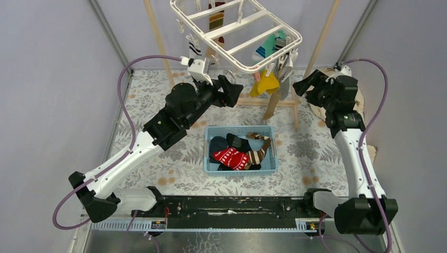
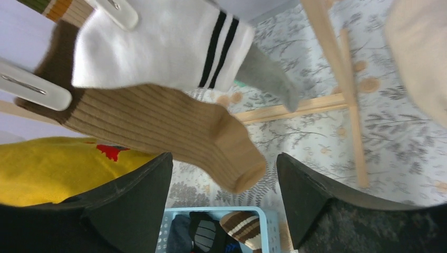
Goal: Remove the socks clipped to the hanger
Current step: Adjust the hanger on the clothesline, then remove the sock from the hanger.
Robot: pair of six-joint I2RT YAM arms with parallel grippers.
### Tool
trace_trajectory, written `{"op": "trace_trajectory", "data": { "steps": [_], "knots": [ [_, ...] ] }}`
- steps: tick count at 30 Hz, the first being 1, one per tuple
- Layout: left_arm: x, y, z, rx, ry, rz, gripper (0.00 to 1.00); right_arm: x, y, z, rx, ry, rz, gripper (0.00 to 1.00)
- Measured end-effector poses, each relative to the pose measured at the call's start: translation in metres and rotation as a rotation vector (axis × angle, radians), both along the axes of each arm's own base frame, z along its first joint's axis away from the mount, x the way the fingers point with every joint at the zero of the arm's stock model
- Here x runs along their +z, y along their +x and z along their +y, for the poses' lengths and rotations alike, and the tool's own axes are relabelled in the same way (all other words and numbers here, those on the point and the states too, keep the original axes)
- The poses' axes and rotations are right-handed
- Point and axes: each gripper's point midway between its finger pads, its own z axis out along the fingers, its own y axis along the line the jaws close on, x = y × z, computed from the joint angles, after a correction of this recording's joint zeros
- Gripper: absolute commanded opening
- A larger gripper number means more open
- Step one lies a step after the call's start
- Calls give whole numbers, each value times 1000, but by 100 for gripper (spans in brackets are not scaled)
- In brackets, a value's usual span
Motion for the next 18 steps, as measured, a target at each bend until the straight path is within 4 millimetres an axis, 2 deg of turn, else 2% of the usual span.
{"op": "trace_trajectory", "data": {
  "steps": [5,13,18],
  "knots": [
    [-1,0,5,8,17,0,84,-22,28,14,79,77,-2,73],
    [3,0,15,25,19,-9,84,-22,63,29,170,116,-67,73],
    [4,1,17,29,17,-11,84,-50,83,38,198,125,-21,73]
  ]
}}
